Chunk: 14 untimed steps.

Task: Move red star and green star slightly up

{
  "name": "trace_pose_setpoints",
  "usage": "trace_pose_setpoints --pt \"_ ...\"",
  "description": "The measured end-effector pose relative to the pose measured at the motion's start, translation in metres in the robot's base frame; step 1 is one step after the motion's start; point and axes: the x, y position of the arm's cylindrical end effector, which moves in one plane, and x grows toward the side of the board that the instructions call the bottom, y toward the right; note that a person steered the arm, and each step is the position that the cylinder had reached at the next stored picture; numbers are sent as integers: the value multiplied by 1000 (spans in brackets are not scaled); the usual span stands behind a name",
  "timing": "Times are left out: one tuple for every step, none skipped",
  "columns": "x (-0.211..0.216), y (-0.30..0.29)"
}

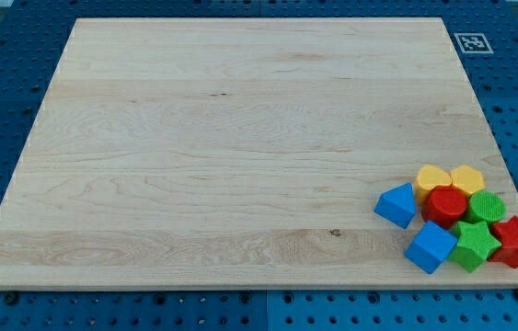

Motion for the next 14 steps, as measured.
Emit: trace_pose_setpoints --pt "3 0" --pt "14 -1" --pt "20 -1" --pt "35 -1" --pt "52 -1" --pt "56 -1" --pt "70 0" --pt "70 -1" --pt "71 -1" --pt "78 -1" --pt "101 -1" --pt "117 -1" --pt "126 -3" --pt "127 -11"
